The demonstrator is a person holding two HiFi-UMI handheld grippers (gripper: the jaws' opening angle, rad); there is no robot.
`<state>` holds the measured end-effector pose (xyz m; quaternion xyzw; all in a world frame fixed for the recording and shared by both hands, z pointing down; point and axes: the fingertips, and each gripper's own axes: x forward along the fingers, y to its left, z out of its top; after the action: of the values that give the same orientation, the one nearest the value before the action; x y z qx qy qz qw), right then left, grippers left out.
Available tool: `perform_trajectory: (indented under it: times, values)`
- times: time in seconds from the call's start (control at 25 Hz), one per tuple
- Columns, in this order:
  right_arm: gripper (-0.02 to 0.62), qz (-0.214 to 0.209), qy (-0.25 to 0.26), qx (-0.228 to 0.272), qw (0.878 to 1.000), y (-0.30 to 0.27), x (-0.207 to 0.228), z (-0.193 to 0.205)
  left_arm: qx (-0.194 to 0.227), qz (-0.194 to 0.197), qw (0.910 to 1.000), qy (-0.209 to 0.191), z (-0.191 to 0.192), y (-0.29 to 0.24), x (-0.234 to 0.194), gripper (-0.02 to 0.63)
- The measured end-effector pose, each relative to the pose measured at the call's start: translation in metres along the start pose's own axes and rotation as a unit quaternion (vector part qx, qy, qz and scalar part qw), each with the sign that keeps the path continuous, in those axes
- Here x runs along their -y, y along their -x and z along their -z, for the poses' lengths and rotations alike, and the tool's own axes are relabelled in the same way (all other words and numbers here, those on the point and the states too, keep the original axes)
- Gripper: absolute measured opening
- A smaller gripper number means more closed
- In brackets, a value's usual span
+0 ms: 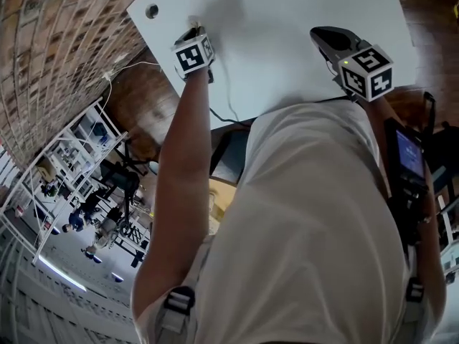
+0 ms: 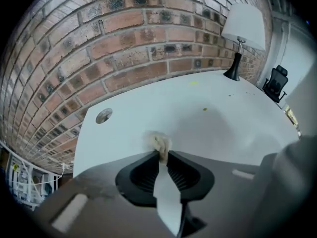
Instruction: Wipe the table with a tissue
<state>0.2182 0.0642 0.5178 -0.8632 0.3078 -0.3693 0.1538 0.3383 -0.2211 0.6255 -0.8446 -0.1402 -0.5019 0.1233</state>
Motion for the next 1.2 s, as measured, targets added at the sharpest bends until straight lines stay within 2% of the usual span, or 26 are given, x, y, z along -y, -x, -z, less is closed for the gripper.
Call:
perform_trajectory:
  times: [0.12,0.28,0.48,0.56,0.88,1.04,1.2]
  values:
    - [0.014,0.000,0.003,0.005,1.000,0.000,0.008,-0.004,-0.005,0.014,0.9997,-0.019,0.000,-0.005,0.008,0.064]
    - [0.014,-0.018,0.000,0.015,1.000,0.001,0.016,-0.004,0.004,0.014,0.9997,-0.017,-0.009,0.007,0.032,0.064]
    - [0.014,-0.024,0.002,0.017,1.000,-0.004,0.011,-0.012,0.011,0.073,0.9967,-0.035,-0.016,0.015,0.065,0.067]
    - [0.014,-0.025,0.002,0.019,0.999,-0.005,0.010,-0.014,0.019,0.083,0.9956,-0.041,-0.023,0.018,0.073,0.067]
    - [0.014,-0.020,-0.012,0.028,0.999,0.002,0.017,-0.006,0.033,0.097,0.9948,0.004,-0.038,0.015,0.075,0.069]
    - [0.014,-0.018,-0.011,0.026,0.999,0.001,0.023,-0.006,0.033,0.100,0.9944,-0.003,-0.044,0.009,0.083,0.069]
    - [0.014,-0.016,-0.008,0.027,0.999,0.004,0.023,-0.014,0.039,0.092,0.9950,-0.008,-0.055,0.011,0.073,0.069]
